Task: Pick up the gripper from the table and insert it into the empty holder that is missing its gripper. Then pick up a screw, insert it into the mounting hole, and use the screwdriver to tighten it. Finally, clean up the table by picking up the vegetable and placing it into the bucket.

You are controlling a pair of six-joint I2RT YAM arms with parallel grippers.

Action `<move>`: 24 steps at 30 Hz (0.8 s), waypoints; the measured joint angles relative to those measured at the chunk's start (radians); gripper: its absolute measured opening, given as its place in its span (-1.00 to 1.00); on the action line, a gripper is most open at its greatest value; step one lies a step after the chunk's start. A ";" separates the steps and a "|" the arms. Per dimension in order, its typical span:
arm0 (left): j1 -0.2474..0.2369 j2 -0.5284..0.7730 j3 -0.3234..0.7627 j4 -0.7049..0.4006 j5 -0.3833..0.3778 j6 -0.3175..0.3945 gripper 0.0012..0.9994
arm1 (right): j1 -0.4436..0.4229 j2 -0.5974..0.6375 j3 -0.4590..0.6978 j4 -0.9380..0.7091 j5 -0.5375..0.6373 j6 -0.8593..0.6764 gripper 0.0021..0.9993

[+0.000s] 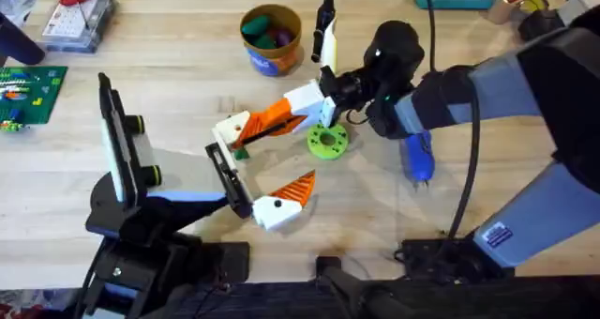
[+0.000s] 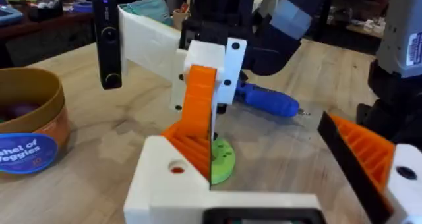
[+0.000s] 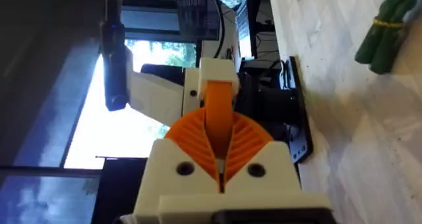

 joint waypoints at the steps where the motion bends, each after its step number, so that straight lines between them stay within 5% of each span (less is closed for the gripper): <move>1: 0.000 0.000 0.000 0.000 0.001 0.000 0.99 | 0.004 0.000 0.002 -0.001 0.000 0.000 -0.99; 24: 0.001 0.000 0.000 0.001 -0.006 0.000 0.99 | 0.015 0.006 0.019 -0.024 0.003 0.000 -0.99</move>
